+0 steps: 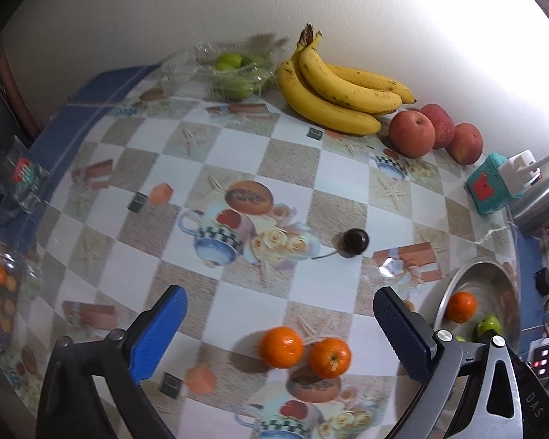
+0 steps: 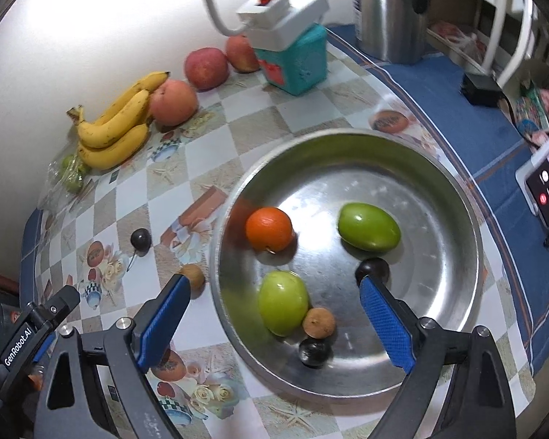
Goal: Organize fruits
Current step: 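Withdraw both open tools from the basin back toward the loose fruit, then move the left tool to an orange while the right tool moves to another orange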
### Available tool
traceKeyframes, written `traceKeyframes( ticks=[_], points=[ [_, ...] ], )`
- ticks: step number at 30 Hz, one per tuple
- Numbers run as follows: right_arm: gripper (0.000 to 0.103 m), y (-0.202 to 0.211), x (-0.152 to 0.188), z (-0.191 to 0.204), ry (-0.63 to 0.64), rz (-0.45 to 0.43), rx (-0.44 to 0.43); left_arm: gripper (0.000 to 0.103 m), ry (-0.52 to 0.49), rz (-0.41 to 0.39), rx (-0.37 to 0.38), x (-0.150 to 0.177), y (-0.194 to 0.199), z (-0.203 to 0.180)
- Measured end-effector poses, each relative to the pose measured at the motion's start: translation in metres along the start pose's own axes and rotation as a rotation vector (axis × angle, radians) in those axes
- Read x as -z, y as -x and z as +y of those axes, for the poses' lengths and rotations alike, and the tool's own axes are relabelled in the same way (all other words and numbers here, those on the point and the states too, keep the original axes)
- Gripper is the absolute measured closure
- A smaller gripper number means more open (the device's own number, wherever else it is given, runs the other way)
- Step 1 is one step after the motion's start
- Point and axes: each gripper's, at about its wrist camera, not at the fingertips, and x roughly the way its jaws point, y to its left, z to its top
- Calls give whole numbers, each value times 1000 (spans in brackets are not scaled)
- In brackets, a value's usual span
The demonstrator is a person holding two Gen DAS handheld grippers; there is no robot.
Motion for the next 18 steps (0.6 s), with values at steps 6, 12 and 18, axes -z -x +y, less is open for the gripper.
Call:
traceKeyframes(
  ticks=[6,12,18],
  points=[
    [9,0,3,24,78,-8,-55,0,27,-29,-13,-3,6,12],
    [9,-4,12,56,162,11,-115,0,61,-45,-44,-6,12,30],
    [9,-14,25,82,239,42,-115,0,140,-20,-46,-2,11,51]
  ],
)
